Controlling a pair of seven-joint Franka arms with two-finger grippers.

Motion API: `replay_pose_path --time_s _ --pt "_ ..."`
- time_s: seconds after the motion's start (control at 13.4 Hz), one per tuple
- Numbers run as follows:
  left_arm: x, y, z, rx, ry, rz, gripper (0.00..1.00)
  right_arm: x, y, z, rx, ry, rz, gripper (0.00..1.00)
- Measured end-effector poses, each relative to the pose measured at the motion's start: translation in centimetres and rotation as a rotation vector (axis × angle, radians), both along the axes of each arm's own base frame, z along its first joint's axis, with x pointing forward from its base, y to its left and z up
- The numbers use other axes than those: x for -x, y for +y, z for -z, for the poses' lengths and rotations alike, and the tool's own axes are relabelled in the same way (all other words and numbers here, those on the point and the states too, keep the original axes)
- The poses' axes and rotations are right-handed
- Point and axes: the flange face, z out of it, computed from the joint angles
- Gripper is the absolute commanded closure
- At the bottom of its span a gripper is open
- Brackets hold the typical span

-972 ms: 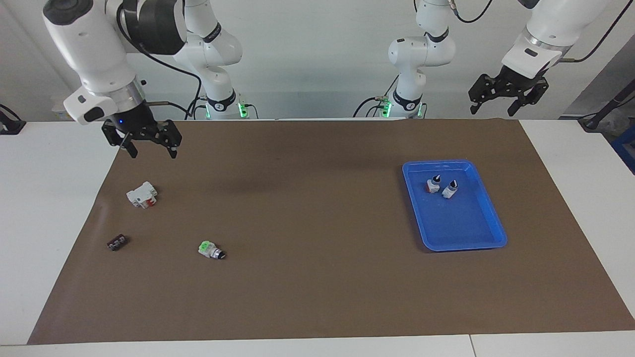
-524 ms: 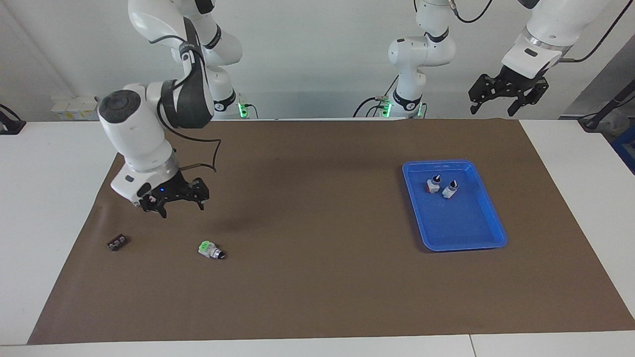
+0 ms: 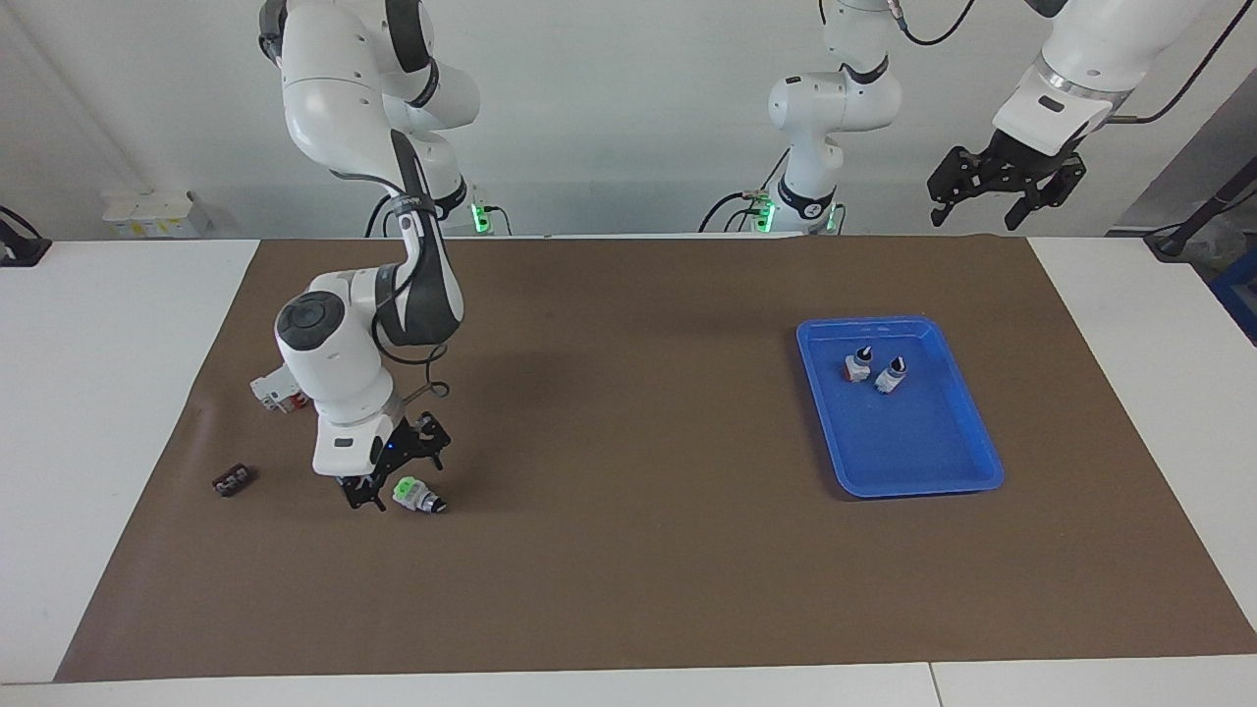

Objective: Turn and place switch with both arms
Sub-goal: 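Grasp the green-and-white switch with the right gripper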

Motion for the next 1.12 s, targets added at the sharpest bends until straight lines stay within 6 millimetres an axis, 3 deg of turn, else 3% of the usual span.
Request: replay_pose_path --time_s 0.22,0.37,0.45,0.52,0.97,1.12 --pt "0.0 0.0 0.0 0.0 0.0 0.0 0.0 0.6 -0.8 1.4 0.015 0.022 -0.102 0.07" --pt "0.0 0.0 0.0 0.0 0.0 0.0 0.0 0.9 -0.8 1.9 0.017 0.021 -0.125 0.28" --pt "0.0 0.0 0.0 0.0 0.0 0.0 0.0 1.1 -0.8 2.3 0.018 0.02 -0.136 0.58" --pt "0.0 0.0 0.0 0.0 0.0 0.0 0.0 1.2 -0.9 2.6 0.02 0.019 -0.152 1.0" --pt "0.0 0.0 0.0 0.0 0.0 0.0 0.0 1.3 -0.5 2.2 0.027 0.027 -0.267 1.0" --pt "0.0 0.0 0.0 0.0 0.0 0.0 0.0 1.1 2.3 0.8 0.013 0.002 -0.398 1.0"
